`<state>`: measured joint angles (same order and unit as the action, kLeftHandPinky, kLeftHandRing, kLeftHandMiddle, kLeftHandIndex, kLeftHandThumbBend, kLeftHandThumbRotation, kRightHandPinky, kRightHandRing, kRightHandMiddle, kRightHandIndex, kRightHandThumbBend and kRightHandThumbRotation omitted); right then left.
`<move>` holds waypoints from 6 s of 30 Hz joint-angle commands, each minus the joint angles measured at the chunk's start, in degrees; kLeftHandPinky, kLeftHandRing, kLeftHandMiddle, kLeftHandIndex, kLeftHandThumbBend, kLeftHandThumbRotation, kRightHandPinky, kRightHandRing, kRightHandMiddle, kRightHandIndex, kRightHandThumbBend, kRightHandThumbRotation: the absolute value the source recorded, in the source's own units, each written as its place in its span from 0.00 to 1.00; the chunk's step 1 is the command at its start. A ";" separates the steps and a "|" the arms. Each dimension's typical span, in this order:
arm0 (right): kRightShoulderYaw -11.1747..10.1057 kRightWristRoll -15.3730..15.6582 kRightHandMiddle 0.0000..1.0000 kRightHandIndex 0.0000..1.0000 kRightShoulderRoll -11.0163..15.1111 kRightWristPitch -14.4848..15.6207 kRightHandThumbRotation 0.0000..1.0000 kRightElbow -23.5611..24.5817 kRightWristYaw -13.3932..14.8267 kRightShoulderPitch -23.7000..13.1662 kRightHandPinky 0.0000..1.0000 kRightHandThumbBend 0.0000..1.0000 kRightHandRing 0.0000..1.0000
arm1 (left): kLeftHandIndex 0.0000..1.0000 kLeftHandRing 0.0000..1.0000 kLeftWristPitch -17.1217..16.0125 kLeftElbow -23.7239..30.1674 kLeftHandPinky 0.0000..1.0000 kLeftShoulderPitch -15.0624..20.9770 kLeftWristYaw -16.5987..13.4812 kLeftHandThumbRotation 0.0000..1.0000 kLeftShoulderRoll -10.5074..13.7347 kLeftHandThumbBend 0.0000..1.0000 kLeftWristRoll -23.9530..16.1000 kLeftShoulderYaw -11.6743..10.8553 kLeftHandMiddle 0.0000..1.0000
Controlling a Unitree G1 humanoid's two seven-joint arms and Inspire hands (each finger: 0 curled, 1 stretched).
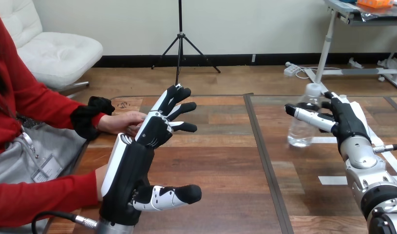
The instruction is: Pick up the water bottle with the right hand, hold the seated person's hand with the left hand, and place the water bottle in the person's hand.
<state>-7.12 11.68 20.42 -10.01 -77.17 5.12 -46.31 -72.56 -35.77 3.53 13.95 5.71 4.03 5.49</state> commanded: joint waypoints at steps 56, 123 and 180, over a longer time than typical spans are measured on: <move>8.81 8.41 0.39 0.41 4.50 -11.49 0.61 2.42 8.45 -1.72 0.26 1.00 0.31 | 0.90 0.84 0.15 2.15 0.69 3.17 -1.59 0.65 -0.14 1.00 -2.34 -0.31 0.90; 21.34 24.24 0.52 0.54 9.11 -23.60 0.60 10.61 28.67 -2.98 0.41 1.00 0.47 | 0.90 0.84 0.60 -0.92 0.70 6.47 0.23 0.66 0.06 1.00 -1.19 -0.41 0.90; 32.34 29.73 0.88 0.89 2.87 -2.38 0.71 -0.27 13.21 -11.33 0.86 1.00 0.89 | 0.93 0.87 0.90 3.00 0.73 2.70 1.91 0.46 -2.68 1.00 -0.13 1.57 0.93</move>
<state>24.45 41.00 24.15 -13.24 -77.18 19.43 -52.47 -70.95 -35.88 5.50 16.52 3.48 3.55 7.18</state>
